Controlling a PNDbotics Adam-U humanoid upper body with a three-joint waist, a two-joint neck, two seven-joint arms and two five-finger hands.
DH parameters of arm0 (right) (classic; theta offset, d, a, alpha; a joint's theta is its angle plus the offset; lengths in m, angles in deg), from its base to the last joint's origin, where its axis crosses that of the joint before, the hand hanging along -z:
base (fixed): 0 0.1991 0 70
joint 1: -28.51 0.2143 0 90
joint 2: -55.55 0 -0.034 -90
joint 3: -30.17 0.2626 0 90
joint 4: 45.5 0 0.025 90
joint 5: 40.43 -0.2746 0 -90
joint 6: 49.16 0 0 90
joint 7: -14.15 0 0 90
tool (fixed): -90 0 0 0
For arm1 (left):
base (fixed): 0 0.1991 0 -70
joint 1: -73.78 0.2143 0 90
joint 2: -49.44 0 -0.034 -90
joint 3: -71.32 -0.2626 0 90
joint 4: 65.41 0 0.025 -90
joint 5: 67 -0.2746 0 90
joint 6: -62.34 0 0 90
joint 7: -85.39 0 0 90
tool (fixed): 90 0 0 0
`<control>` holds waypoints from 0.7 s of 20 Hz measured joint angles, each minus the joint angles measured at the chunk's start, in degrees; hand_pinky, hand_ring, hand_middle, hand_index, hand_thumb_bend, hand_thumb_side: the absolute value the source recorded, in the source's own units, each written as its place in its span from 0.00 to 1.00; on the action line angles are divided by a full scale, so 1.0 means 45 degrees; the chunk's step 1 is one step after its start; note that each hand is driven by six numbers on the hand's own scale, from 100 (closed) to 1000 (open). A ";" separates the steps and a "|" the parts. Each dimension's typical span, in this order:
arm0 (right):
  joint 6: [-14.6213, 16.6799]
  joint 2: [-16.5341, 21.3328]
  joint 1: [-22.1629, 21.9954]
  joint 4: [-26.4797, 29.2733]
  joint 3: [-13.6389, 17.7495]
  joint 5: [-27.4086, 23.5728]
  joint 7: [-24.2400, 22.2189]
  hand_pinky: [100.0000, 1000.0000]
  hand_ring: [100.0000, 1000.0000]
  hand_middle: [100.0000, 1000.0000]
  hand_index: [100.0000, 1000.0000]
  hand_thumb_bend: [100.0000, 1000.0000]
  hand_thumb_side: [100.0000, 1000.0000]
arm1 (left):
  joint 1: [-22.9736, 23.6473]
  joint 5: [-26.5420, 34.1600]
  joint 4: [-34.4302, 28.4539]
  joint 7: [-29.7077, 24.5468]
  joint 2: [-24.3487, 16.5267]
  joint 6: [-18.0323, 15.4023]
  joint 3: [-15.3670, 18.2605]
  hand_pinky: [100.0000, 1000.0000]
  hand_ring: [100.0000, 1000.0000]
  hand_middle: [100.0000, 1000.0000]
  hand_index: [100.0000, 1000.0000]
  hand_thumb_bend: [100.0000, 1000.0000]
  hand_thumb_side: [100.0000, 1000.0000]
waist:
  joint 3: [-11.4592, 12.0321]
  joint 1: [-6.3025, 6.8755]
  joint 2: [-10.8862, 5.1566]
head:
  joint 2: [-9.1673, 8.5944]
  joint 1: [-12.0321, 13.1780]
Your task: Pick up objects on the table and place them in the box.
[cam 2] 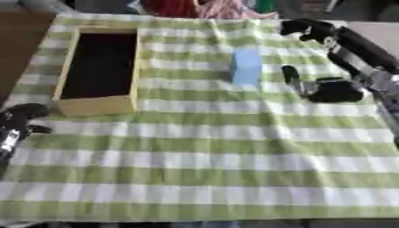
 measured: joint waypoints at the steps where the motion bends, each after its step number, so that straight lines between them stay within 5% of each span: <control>1: 0.0000 0.0000 0.0000 0.0000 0.0000 0.0000 0.0000 0.85 1.00 0.84 1.00 0.00 0.29 | 0.0000 0.0000 0.0000 0.0000 0.0000 0.0000 0.0000 0.65 0.82 0.72 0.69 0.00 0.56 | 0.0000 0.0000 0.0000 | 0.0000 -0.0002; 14: 0.0023 0.0008 0.0031 -0.0025 -0.0115 -0.0041 -0.0089 0.84 1.00 0.83 0.99 0.00 0.30 | 0.0000 0.0000 0.0000 0.0000 0.0000 0.0000 0.0000 0.65 0.82 0.72 0.70 0.00 0.57 | 0.0058 -0.0016 0.0000 | 0.0000 -0.0007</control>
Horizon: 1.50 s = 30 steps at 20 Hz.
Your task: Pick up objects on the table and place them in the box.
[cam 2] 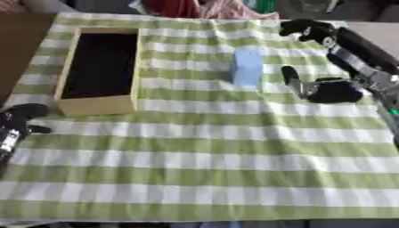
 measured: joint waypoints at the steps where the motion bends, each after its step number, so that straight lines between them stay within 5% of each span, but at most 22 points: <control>1: -0.0009 0.0013 0.0057 -0.0063 -0.0046 -0.0087 -0.0014 0.84 1.00 0.83 0.99 0.00 0.31 | 0.0000 0.0000 0.0000 0.0000 0.0000 0.0000 0.0000 0.65 0.82 0.72 0.70 0.00 0.57 | 0.0003 -0.0002 0.0000 | 0.0000 0.0000; 14: 0.0257 0.1005 0.2085 -0.2409 -0.0987 -0.1313 -0.0810 0.84 1.00 0.84 0.99 0.00 0.35 | 0.0000 0.0000 0.0000 -0.0049 -0.0003 -0.0010 -0.0008 0.65 0.82 0.72 0.70 0.00 0.56 | 0.0240 -0.0020 0.0000 | -0.0001 -0.0099; 30: 0.0776 0.0104 0.5198 -0.6948 -0.1630 -0.1137 -0.2333 0.85 1.00 0.86 0.99 0.00 0.44 | -0.0029 0.0000 0.0000 -0.0196 -0.0104 -0.0046 -0.0122 0.65 0.82 0.72 0.70 0.00 0.56 | 0.0785 -0.0219 0.0031 | -0.0213 -0.0476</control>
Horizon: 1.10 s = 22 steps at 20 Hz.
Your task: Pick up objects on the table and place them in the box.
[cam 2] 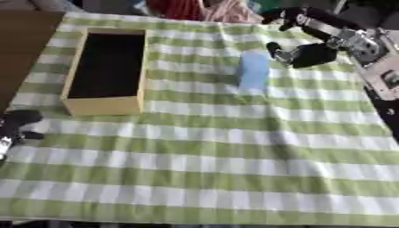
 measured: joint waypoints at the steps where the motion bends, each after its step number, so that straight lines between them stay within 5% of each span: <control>1: -0.0004 -0.0125 0.0201 -0.0297 -0.0005 0.0104 -0.0029 0.85 1.00 0.85 0.99 0.00 0.44 | -0.0001 0.0000 0.0000 -0.0008 -0.0001 0.0000 -0.0027 0.65 0.82 0.72 0.70 0.00 0.56 | 0.0058 -0.0011 0.0003 | -0.0028 -0.0035; 12: 0.0091 -0.1213 0.1302 -0.3273 0.0032 0.1502 -0.0150 0.85 1.00 0.85 0.99 0.02 0.48 | -0.0041 0.0000 0.0000 -0.0090 -0.0004 -0.0020 -0.0051 0.65 0.82 0.72 0.69 0.00 0.57 | 0.0245 -0.0088 0.0087 | -0.0183 -0.0312; 22: 0.0350 -0.1388 0.1331 -0.4077 0.0058 0.2626 -0.0477 0.87 1.00 0.88 1.00 0.13 0.50 | -0.0044 -0.0001 0.0000 -0.0093 -0.0004 -0.0019 -0.0051 0.65 0.82 0.72 0.69 0.00 0.57 | 0.0249 -0.0078 0.0115 | -0.0251 -0.0436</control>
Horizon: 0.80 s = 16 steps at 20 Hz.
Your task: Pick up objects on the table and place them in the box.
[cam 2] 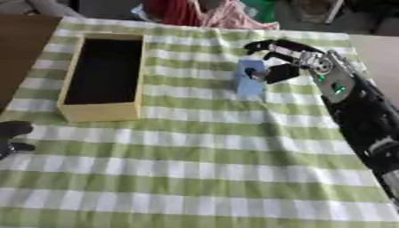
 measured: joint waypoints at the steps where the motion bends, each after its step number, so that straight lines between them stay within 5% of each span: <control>1: 0.0014 0.0000 -0.0014 -0.0011 -0.0003 0.0103 -0.0084 0.87 1.00 0.88 1.00 0.14 0.50 | 0.0000 0.0000 0.0000 0.0000 0.0000 0.0000 0.0000 0.65 0.82 0.72 0.69 0.00 0.57 | 0.0000 0.0009 0.0000 | 0.0000 -0.0015; 10: 0.0090 -0.0002 -0.0117 -0.0026 -0.0036 0.1255 -0.0731 0.87 1.00 0.88 1.00 0.13 0.46 | 0.0000 -0.0006 0.0000 -0.0002 0.0000 -0.0002 0.0000 0.65 0.82 0.72 0.69 0.00 0.57 | -0.0001 0.0025 0.0005 | -0.0002 -0.0032; 16: 0.0146 -0.0026 -0.0132 -0.0085 0.0055 0.1597 -0.0535 0.82 0.98 0.62 0.94 0.00 0.20 | 0.0000 -0.0036 0.0000 -0.0003 0.0001 -0.0003 0.0000 0.65 0.83 0.72 0.69 0.00 0.57 | 0.0001 0.0021 0.0005 | -0.0002 -0.0036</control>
